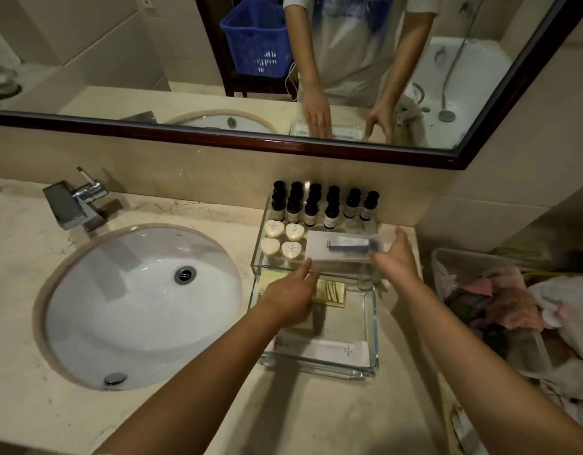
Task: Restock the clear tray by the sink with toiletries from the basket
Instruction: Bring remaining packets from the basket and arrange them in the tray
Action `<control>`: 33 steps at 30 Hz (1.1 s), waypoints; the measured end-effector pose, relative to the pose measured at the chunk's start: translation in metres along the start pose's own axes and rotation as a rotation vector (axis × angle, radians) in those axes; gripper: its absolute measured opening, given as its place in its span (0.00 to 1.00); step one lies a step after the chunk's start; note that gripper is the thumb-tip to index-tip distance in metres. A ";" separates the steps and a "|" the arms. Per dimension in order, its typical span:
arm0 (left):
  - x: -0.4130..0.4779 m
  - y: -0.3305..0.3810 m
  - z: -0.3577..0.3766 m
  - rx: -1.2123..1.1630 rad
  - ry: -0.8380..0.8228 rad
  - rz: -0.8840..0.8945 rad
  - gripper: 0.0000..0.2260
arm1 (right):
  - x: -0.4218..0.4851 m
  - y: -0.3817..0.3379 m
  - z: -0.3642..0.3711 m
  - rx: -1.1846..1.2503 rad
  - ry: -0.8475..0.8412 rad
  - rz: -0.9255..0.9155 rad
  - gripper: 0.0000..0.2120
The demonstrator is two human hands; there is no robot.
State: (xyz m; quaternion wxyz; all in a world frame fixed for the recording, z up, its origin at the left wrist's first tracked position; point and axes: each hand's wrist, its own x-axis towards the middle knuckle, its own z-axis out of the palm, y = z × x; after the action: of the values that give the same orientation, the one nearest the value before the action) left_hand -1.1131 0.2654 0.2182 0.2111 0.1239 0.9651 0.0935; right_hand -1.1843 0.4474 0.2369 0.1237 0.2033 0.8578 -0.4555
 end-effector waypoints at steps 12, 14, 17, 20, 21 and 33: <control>-0.236 -0.141 0.006 -0.019 0.128 -0.412 0.22 | -0.160 -0.044 0.087 -0.651 -0.248 -0.742 0.19; -0.292 -0.159 0.008 -0.045 0.170 -0.497 0.22 | -0.199 -0.060 0.117 -0.658 -0.312 -0.807 0.18; -0.402 -0.187 0.018 -0.103 0.218 -0.661 0.22 | -0.281 -0.095 0.174 -0.647 -0.443 -0.975 0.16; -0.509 -0.202 0.039 -0.154 0.282 -0.813 0.20 | -0.366 -0.127 0.232 -0.656 -0.584 -1.168 0.14; -0.536 -0.203 0.046 -0.174 0.290 -0.859 0.19 | -0.389 -0.134 0.247 -0.676 -0.630 -1.210 0.14; -0.816 -0.128 0.203 -0.576 0.436 -1.627 0.17 | -0.729 -0.101 0.429 -0.849 -1.291 -1.763 0.11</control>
State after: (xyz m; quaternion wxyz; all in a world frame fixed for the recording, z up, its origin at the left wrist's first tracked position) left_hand -0.3329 -0.0581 0.3203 0.0468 -0.6785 0.7119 0.1751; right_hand -0.5726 -0.1322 0.3629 0.2356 -0.7879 0.5633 -0.0794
